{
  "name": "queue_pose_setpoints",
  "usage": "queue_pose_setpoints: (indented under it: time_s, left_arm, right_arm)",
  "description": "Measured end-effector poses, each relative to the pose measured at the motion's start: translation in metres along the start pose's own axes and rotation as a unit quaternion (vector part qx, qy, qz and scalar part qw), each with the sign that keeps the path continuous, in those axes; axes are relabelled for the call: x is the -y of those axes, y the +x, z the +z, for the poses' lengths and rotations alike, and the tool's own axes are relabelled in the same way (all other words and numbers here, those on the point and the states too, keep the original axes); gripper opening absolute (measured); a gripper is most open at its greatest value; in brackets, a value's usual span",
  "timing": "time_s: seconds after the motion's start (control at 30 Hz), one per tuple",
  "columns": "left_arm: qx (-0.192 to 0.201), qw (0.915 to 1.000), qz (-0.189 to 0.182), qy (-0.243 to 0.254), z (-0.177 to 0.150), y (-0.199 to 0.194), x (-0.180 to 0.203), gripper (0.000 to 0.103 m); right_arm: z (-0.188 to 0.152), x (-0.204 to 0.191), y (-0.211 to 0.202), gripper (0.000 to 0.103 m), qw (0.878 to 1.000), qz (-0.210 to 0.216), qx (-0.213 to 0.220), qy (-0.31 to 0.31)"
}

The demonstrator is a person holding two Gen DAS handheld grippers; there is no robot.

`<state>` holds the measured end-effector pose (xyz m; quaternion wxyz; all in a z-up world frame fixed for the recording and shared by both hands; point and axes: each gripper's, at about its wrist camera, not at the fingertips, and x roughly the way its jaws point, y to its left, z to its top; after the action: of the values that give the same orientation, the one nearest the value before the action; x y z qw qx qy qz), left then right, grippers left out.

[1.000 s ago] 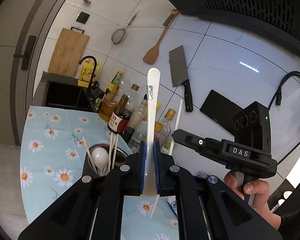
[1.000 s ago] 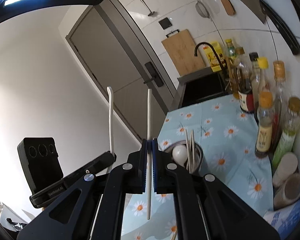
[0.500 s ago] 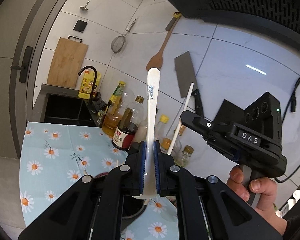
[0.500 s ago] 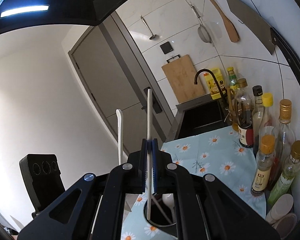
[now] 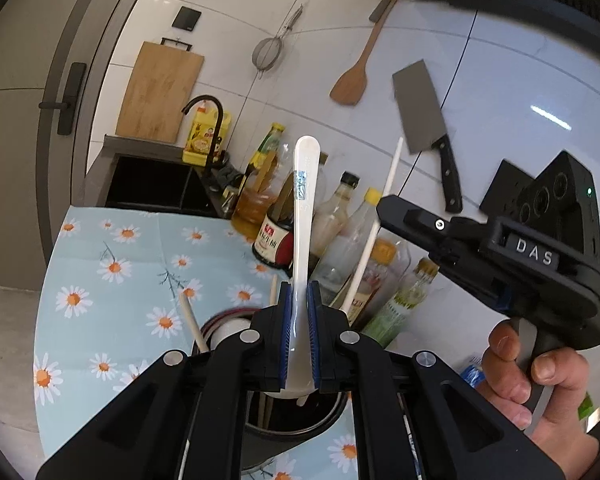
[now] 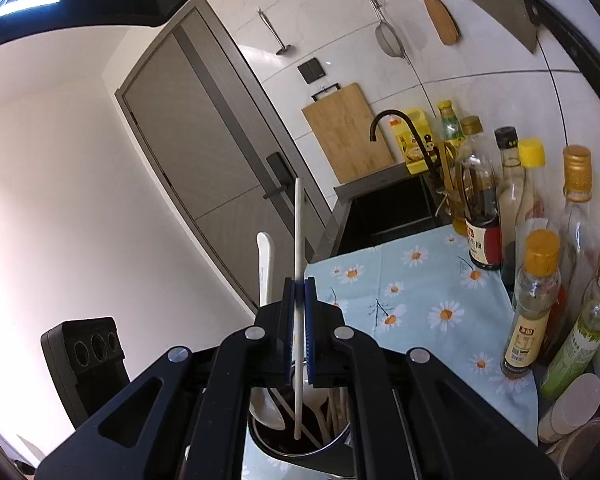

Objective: Organize utensils
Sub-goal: 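Carry spoon and chopstick over the black holder and lower them in, then open both grippers and pull them back from the holder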

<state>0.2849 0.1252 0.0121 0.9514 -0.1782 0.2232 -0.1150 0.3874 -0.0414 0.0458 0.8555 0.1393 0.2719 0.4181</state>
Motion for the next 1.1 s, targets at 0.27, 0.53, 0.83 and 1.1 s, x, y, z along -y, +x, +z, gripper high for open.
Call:
queue_pose_setpoints:
  time_s: [0.27, 0.53, 0.83, 1.1]
  left_arm:
    - [-0.008, 0.9993, 0.034, 0.012, -0.010, 0.010, -0.001, 0.007]
    - [-0.017, 0.9984, 0.053, 0.007, -0.011, 0.012, -0.005, 0.009]
    - [-0.007, 0.9988, 0.048, 0.002, -0.006, -0.005, -0.003, 0.028]
    - [0.007, 0.9988, 0.049, 0.001, -0.004, -0.032, 0.003, 0.028]
  right_arm:
    - [-0.012, 0.006, 0.015, 0.006, 1.000, -0.008, -0.017, 0.000]
    - [-0.017, 0.007, 0.023, 0.019, 0.999, -0.007, -0.030, 0.008]
    - [-0.015, -0.001, 0.012, 0.026, 1.000, -0.006, -0.028, 0.008]
    - [-0.017, -0.022, -0.005, 0.037, 0.999, -0.017, -0.032, -0.008]
